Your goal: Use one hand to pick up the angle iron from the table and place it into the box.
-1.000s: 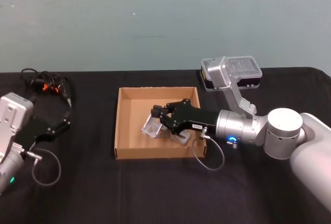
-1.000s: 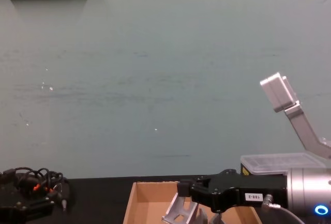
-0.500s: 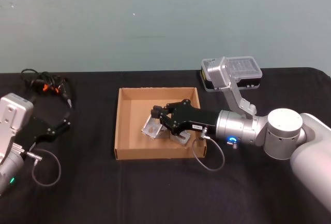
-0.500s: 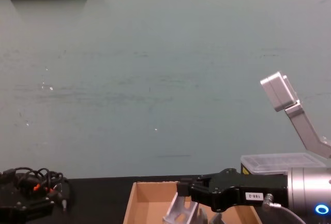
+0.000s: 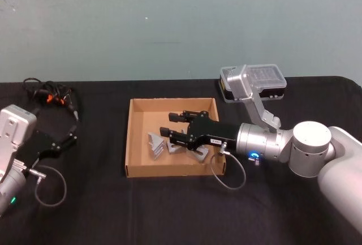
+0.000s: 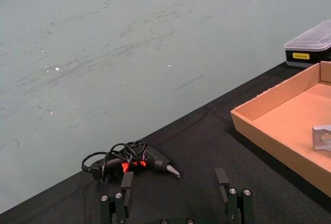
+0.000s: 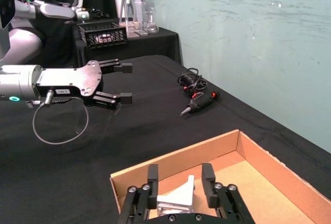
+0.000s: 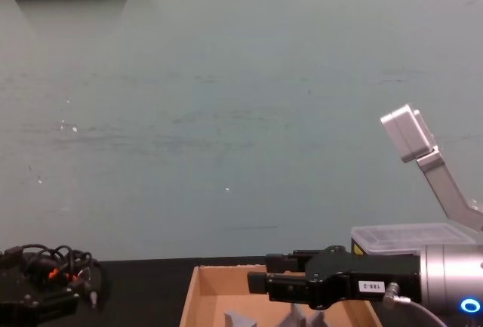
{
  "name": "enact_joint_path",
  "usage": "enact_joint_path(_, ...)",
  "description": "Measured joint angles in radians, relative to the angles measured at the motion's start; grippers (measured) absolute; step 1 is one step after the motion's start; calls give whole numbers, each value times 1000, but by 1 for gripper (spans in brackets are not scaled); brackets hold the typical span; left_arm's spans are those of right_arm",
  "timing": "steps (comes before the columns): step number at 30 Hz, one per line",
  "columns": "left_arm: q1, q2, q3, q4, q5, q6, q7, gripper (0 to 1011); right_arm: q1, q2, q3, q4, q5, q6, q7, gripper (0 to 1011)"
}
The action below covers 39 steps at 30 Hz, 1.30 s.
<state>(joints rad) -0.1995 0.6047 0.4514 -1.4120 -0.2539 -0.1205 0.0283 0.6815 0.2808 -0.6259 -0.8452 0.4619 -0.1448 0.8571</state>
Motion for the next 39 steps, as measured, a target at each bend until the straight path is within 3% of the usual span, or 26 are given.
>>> enact_joint_path(8, 0, 0, 0, 0, 0, 0, 0, 1000, -9, 5, 4, -14, 0, 0, -4, 764)
enact_joint_path(17, 0, 0, 0, 0, 0, 0, 0, 1000, -147, 77, 70, -220, 2, -19, -120, 1003)
enact_joint_path(28, 0, 0, 0, 0, 0, 0, 0, 1000, -323, 164, 151, -451, 36, 24, -217, 1004)
enact_joint_path(39, 0, 0, 0, 0, 0, 0, 0, 1000, -440, 213, 193, -553, 49, 71, -279, 1004)
